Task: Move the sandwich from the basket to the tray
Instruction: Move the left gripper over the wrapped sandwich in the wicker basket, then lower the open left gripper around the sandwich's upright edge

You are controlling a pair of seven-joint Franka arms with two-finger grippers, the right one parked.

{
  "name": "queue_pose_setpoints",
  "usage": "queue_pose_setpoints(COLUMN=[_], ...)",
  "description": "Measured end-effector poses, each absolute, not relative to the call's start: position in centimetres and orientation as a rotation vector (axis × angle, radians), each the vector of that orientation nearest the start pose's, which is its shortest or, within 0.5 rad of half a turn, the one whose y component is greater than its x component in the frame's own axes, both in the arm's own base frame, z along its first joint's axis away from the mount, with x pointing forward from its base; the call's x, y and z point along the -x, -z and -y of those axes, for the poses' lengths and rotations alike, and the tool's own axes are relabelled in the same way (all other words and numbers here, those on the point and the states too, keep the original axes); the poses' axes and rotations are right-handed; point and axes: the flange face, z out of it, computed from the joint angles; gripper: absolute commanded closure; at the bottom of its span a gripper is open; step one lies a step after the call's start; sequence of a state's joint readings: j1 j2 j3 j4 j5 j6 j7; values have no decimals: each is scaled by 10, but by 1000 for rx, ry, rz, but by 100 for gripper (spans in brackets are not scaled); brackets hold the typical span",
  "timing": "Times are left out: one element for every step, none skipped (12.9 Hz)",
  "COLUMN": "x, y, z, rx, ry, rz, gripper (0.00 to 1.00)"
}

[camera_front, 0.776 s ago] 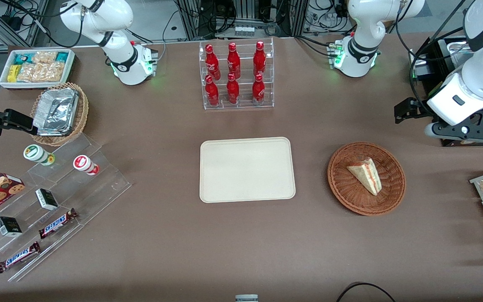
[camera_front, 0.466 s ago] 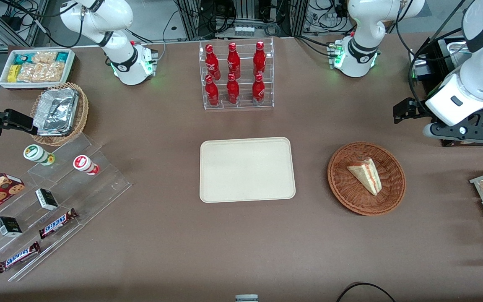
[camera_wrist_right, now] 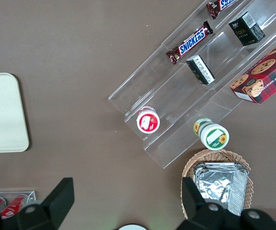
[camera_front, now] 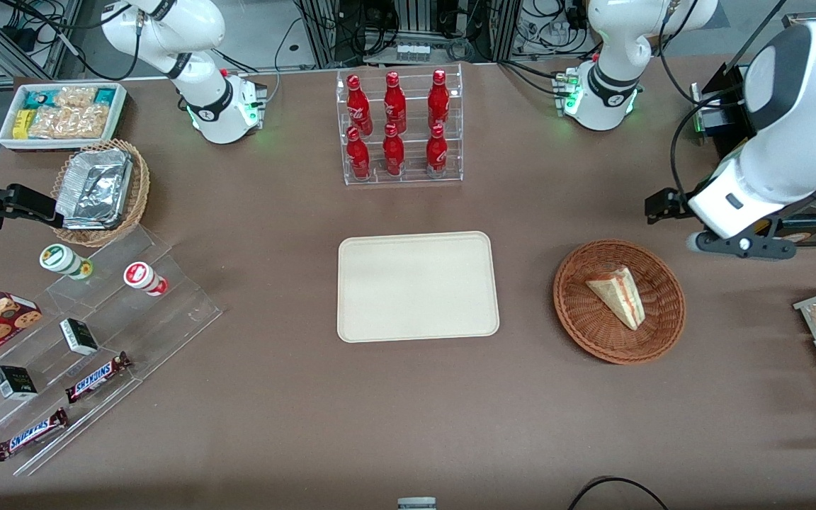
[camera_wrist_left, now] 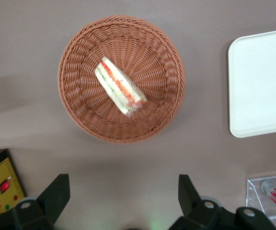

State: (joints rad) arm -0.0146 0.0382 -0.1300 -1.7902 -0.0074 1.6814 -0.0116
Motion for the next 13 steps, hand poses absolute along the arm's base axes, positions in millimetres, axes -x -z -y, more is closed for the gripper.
queue_pose_setpoints(x=[-553, -552, -552, -550, -549, -547, -545, -544, -543, -543, -544, -544, -545], y=[-491, -474, -458, -443, -429, -417, -407, -398, -391, -387, -385, -384, -383], z=[80, 80, 80, 80, 80, 80, 80, 80, 80, 80, 81, 81, 81], rx=[3129, 3131, 3134, 3137, 3139, 3141, 3141, 3139, 3133, 3120, 3097, 3070, 3041], ry=[-219, -204, -187, -166, -144, -121, -97, -71, -51, -32, -18, -10, -6], rz=[-192, -159, -121, -88, -55, 2, 88, 186, 290, 431, 584, 723, 842], gripper=[0, 0, 0, 0, 0, 0, 0, 0, 0, 0, 0, 0, 0])
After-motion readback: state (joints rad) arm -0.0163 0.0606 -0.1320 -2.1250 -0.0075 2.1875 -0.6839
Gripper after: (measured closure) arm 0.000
